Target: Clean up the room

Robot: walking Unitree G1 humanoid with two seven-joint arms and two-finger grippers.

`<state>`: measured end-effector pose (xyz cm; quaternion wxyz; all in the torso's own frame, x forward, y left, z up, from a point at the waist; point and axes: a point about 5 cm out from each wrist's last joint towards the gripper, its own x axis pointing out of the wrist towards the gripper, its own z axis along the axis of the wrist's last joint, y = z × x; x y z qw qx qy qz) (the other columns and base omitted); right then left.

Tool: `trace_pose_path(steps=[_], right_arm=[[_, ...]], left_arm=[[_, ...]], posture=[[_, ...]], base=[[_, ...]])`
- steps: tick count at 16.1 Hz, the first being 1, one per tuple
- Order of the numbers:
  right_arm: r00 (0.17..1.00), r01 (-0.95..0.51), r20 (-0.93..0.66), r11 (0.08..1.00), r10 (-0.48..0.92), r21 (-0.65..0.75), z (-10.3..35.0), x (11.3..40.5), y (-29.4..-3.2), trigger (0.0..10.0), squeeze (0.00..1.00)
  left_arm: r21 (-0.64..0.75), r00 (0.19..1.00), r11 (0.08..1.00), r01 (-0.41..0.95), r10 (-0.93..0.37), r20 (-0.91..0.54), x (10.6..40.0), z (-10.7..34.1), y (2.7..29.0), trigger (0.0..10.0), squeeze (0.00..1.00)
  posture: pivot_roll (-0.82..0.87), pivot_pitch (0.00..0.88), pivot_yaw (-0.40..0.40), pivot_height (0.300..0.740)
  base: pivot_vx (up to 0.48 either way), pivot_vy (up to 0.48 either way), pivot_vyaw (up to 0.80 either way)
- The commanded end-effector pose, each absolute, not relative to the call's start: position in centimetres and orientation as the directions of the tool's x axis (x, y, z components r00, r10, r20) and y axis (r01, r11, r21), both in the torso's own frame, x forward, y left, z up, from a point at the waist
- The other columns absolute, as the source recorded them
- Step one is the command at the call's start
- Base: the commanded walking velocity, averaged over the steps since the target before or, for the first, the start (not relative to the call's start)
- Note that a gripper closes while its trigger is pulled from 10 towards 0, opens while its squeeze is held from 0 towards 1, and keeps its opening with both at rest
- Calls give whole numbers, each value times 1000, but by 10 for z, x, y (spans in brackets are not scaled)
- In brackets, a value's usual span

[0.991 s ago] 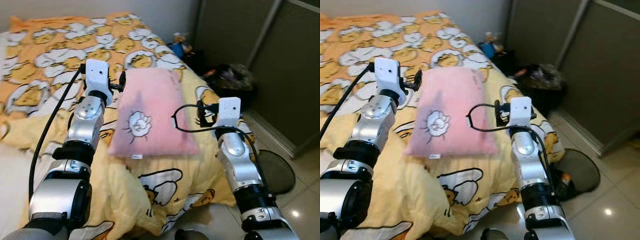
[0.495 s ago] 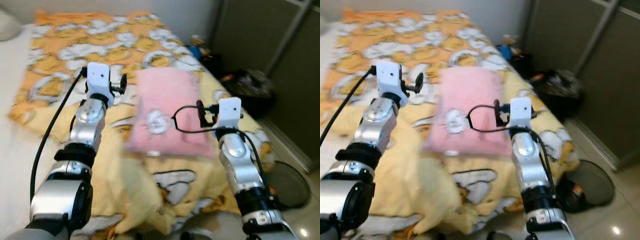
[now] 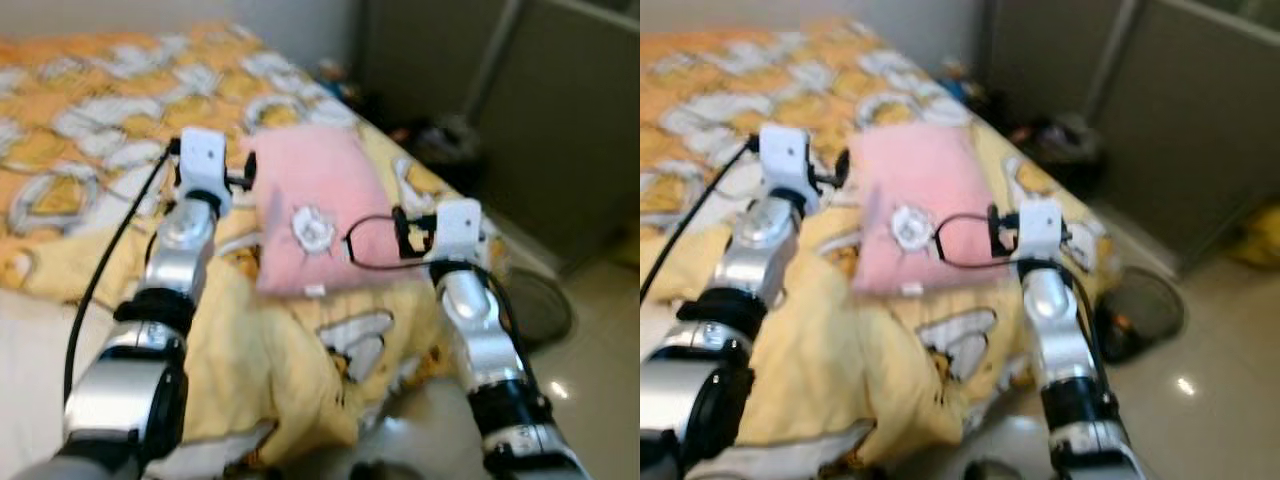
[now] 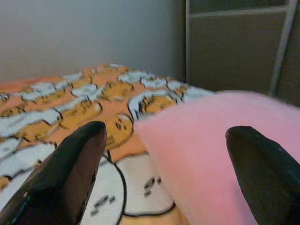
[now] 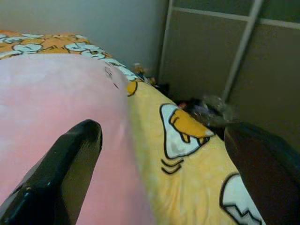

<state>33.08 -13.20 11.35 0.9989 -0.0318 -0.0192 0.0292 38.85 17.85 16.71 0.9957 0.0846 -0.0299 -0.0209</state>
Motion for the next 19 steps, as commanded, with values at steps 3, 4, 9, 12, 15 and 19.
trace_pose_path(steps=[3,4,9,12,15,19], right_arm=[[996,-62,57,995,66,-75,118,331,-131,10000,0],[996,-61,57,995,65,-75,118,331,-131,10000,0],[996,-67,61,996,71,-64,119,331,-130,10000,0],[997,-79,21,995,78,65,129,344,-135,10000,0],[993,-117,34,993,116,33,137,349,-137,10000,0],[991,-132,8,991,132,37,131,348,-134,10000,0]], left_arm=[[154,996,988,20,-33,82,389,170,172,10000,0],[149,996,989,19,-31,81,389,169,170,10000,0],[121,997,993,-19,10,78,390,168,170,10000,0],[89,996,993,-76,71,54,391,168,174,10000,0],[103,997,993,-63,58,56,390,167,169,10000,0],[123,997,990,-68,62,50,388,163,163,10000,0]], posture=[[-135,38,16,726],[-136,38,17,726],[-135,41,17,726],[-134,42,16,726],[-134,37,13,726],[-131,30,12,740]], base=[[0,-298,0],[0,-431,0],[181,-390,0],[474,0,0],[160,0,0],[0,0,341]])
